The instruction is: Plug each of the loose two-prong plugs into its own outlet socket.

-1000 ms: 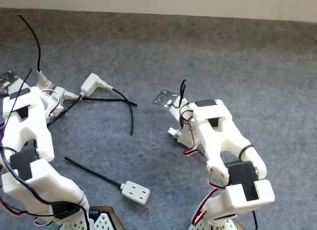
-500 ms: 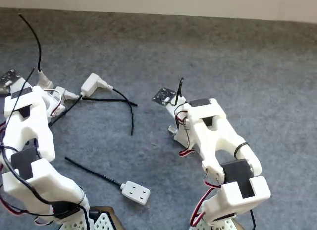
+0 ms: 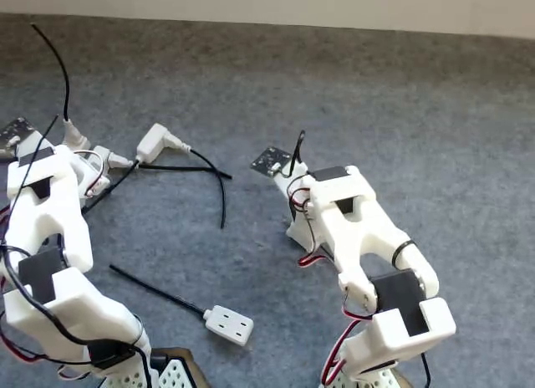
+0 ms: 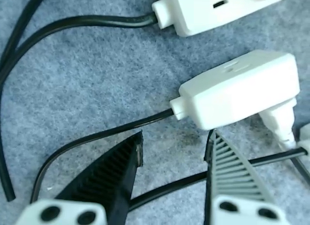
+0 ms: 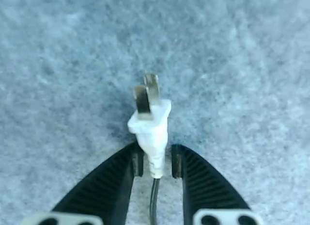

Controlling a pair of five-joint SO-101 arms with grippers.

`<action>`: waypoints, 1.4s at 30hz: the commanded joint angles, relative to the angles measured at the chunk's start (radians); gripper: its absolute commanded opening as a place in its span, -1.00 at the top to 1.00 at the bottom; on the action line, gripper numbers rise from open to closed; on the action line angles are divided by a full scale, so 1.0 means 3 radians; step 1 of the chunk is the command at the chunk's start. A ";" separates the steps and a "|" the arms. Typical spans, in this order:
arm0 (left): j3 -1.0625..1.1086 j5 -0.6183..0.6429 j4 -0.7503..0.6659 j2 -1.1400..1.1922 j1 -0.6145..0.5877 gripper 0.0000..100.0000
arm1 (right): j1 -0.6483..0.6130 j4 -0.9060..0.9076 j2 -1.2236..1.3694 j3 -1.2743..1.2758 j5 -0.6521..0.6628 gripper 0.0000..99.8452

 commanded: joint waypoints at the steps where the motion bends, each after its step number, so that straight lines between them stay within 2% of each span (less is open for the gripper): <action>1: -0.0069 -0.0031 0.0026 -0.0018 0.0049 0.54 | -0.0003 -0.0059 -0.0049 -0.0166 -0.0015 0.79; 3: -0.0069 -0.0031 0.0026 -0.0018 0.0049 0.54 | -0.0003 -0.0069 -0.0043 -0.0161 -0.0015 0.99; 9: -0.0069 -0.0113 0.0031 -0.0028 0.0054 0.54 | -0.0003 -0.0043 -0.0069 -0.0187 -0.0051 0.98; 12: -0.0105 -0.0915 0.0123 -0.0049 0.0105 0.54 | -0.0043 0.0028 -0.0381 -0.0192 -0.0251 0.99; 15: -0.0105 -0.1821 0.0189 -0.0049 0.0494 0.54 | -0.0141 0.0176 -0.1066 -0.0166 -0.0322 0.99; 17: -0.0161 -0.2332 0.0404 -0.0054 0.0770 0.54 | -0.0258 0.0222 -0.1644 -0.0146 -0.0404 0.99; 19: -0.0361 -0.2670 0.0762 -0.0054 0.0969 0.54 | -0.0381 0.0207 -0.2197 0.0028 -0.0557 0.99; 24: -0.1128 -0.2726 0.1534 -0.0054 0.1092 0.54 | -0.0708 -0.0115 -0.3220 0.0964 -0.0675 0.99; 28: -0.1583 -0.2741 0.1872 -0.0054 0.1102 0.44 | -0.1036 -0.0422 -0.3608 0.1772 -0.0644 0.99; 30: -0.1680 -0.2895 0.1959 -0.0064 0.1179 0.41 | -0.1210 -0.0432 -0.3711 0.1885 -0.0644 0.99; 33: -0.1578 -0.2936 0.1903 -0.0304 0.1297 0.41 | -0.1506 -0.0325 -0.3798 0.1921 -0.0644 0.99; 36: -0.1184 -0.2931 0.1570 -0.0795 0.1409 0.40 | -0.1752 -0.0212 -0.3879 0.1926 -0.0670 0.99; 39: -0.0381 -0.2931 0.1135 -0.1414 0.1516 0.40 | -0.1834 -0.0197 -0.3987 0.1931 -0.0675 0.99; 42: 0.0749 -0.2931 0.0511 -0.2115 0.1557 0.40 | -0.1834 -0.0136 -0.4048 0.1921 -0.0813 0.99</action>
